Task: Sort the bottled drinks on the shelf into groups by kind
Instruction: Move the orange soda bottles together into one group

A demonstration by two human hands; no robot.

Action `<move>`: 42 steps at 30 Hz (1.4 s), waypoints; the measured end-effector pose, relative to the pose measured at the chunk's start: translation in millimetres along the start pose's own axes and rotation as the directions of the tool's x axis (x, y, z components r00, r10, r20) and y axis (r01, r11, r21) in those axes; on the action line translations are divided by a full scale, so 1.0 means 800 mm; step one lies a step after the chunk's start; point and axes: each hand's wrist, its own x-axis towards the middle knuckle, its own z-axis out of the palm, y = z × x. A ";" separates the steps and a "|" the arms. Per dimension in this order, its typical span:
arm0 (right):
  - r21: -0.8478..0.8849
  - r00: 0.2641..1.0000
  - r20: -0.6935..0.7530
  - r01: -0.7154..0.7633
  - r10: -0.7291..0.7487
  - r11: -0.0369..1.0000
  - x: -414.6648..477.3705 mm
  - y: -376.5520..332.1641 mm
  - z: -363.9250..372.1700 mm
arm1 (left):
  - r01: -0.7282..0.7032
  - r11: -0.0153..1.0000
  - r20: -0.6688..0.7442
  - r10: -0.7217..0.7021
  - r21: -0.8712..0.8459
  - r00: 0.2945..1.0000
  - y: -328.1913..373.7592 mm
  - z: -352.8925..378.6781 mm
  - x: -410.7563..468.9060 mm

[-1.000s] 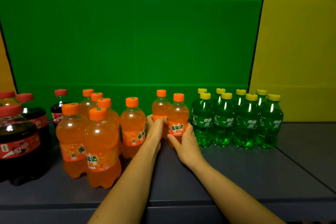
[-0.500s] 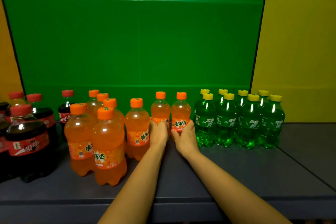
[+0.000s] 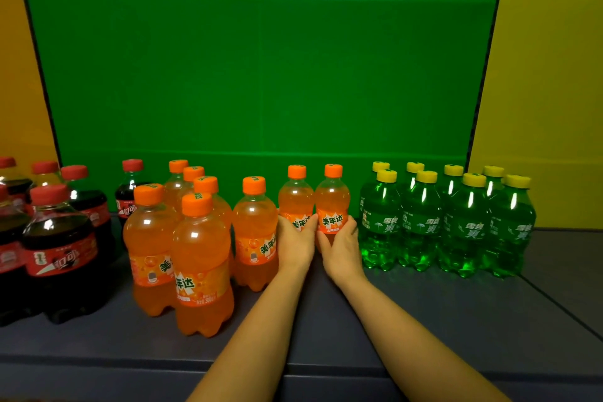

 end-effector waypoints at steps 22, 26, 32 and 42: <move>0.127 0.992 0.026 0.118 -0.122 0.985 -0.026 -0.012 -0.011 | -0.273 0.946 0.242 0.228 0.174 0.943 0.010 -0.039 -0.061; 0.214 0.938 -0.160 0.336 -0.307 0.917 -0.041 -0.021 -0.012 | -0.424 0.904 0.173 0.410 0.056 0.896 0.006 -0.098 -0.110; 0.347 0.902 0.061 0.382 -0.427 0.857 -0.057 -0.037 0.001 | -0.631 0.717 -0.158 0.688 0.294 0.708 -0.012 -0.167 -0.147; 0.362 0.801 0.442 0.252 -0.403 0.897 -0.056 -0.031 0.013 | -0.233 0.926 -0.060 0.261 0.295 0.963 -0.038 -0.205 -0.119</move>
